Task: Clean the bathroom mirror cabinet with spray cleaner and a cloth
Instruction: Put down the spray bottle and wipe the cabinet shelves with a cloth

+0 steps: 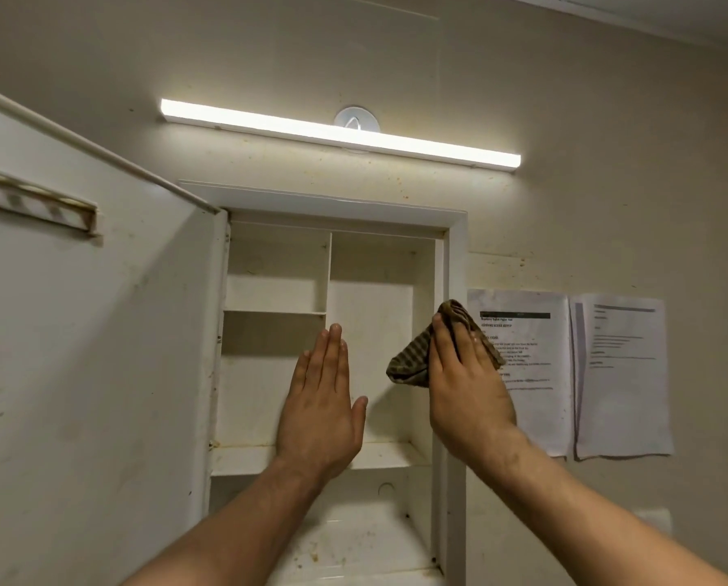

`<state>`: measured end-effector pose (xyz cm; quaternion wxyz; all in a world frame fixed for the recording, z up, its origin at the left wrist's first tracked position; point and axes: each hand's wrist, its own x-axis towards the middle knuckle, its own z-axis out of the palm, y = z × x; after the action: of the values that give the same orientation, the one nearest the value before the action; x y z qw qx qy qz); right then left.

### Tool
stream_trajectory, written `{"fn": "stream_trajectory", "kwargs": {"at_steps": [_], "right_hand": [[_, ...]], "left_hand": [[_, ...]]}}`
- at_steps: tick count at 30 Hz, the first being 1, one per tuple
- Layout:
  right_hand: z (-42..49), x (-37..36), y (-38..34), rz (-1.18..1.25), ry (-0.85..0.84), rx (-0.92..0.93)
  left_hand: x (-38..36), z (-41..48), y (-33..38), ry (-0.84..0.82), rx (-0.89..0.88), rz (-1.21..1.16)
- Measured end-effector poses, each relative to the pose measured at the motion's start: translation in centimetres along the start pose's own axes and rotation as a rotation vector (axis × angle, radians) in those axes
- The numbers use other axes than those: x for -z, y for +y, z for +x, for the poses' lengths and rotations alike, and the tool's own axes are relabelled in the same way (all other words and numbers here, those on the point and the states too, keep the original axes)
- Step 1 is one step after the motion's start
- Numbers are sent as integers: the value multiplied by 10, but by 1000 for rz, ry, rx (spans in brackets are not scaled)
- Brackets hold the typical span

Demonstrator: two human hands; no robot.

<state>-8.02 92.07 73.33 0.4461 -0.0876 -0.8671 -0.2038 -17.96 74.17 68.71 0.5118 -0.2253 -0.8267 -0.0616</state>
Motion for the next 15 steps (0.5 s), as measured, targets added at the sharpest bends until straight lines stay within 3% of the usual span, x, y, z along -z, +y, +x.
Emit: {"fn": "stream_trajectory", "kwargs": {"at_steps": [4,9,15], "right_hand": [[27,31,23,-115,36,112],[80,57,30,-90,47,70],[-11,-8,21,20,61,191]], "left_hand": [[2,2,3,-16,31,47],[-3,1,7,18,81,47],[-3,-4,14,-9,126,85]]}}
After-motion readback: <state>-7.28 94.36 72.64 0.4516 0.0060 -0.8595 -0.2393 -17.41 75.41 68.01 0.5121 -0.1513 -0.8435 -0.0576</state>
